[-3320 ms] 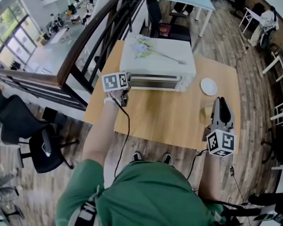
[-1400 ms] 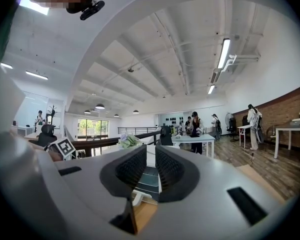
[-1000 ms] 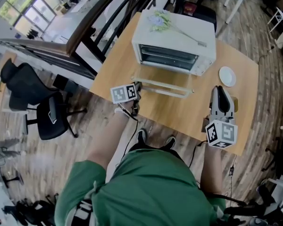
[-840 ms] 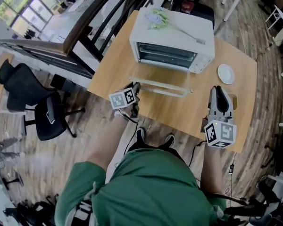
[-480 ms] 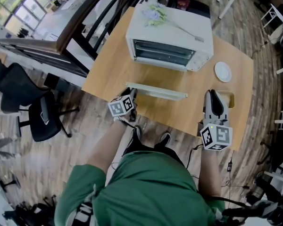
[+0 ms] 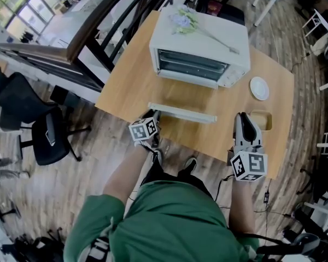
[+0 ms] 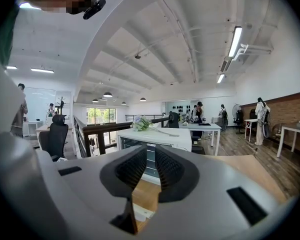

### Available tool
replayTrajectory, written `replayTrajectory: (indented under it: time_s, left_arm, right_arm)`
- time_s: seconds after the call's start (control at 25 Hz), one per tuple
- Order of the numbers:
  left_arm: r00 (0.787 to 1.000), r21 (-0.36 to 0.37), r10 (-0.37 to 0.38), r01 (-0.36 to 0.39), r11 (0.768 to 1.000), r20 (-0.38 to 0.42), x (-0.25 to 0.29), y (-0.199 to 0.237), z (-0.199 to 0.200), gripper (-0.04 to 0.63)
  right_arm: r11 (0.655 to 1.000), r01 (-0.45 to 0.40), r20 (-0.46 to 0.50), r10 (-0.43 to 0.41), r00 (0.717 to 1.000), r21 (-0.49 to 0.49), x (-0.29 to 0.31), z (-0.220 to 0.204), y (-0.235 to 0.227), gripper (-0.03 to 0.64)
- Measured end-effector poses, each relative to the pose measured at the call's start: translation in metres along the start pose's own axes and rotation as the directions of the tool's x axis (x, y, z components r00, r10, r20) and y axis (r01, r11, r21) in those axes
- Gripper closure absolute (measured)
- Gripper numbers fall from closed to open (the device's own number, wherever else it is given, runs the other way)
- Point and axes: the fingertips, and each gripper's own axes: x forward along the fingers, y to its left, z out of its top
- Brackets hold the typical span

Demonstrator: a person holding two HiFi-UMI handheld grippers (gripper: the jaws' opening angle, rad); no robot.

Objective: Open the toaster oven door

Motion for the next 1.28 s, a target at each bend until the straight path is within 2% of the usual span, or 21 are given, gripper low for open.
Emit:
replayTrajectory:
  time_s: [0.2, 0.32, 0.52, 0.84, 0.96, 1.08, 1.16, 1.28]
  left_arm:
    - [0.999, -0.032, 0.013, -0.015, 0.999, -0.040, 0.002, 0.003, -0.003, 0.477]
    - [0.999, -0.049, 0.023, -0.025, 0.998, -0.033, 0.002, 0.003, -0.002, 0.477]
    - [0.998, -0.131, 0.045, -0.051, 0.990, -0.052, -0.008, 0.010, -0.014, 0.477]
    - [0.993, -0.124, 0.087, -0.097, 0.988, -0.084, -0.028, 0.026, -0.023, 0.477]
    - [0.992, -0.133, 0.114, -0.121, 0.984, -0.054, -0.041, 0.033, -0.013, 0.477]
    - [0.987, -0.120, 0.160, -0.157, 0.980, 0.014, -0.057, 0.043, 0.015, 0.477]
    - [0.977, -0.100, 0.194, -0.186, 0.977, 0.083, -0.070, 0.050, 0.043, 0.477]
    - [0.951, -0.036, 0.231, -0.229, 0.973, 0.204, -0.091, 0.048, 0.098, 0.477]
  right_arm:
    - [1.000, -0.002, 0.000, 0.002, 1.000, 0.013, 0.003, -0.003, 0.002, 0.549]
    - [1.000, -0.003, -0.001, 0.003, 1.000, 0.020, 0.005, -0.005, 0.002, 0.551]
    - [0.999, 0.008, 0.005, -0.008, 1.000, 0.031, 0.002, -0.007, -0.001, 0.552]
    - [0.999, -0.002, 0.005, 0.002, 1.000, 0.034, 0.005, -0.007, 0.000, 0.554]
    - [0.999, -0.004, 0.015, 0.003, 1.000, 0.033, 0.008, -0.001, -0.001, 0.554]
    - [1.000, -0.005, 0.030, 0.004, 1.000, 0.029, 0.012, 0.006, -0.003, 0.554]
    - [1.000, -0.007, 0.042, 0.006, 0.999, 0.024, 0.014, 0.012, -0.003, 0.554]
    - [1.000, -0.008, 0.066, 0.007, 0.998, 0.021, 0.016, 0.025, -0.005, 0.554]
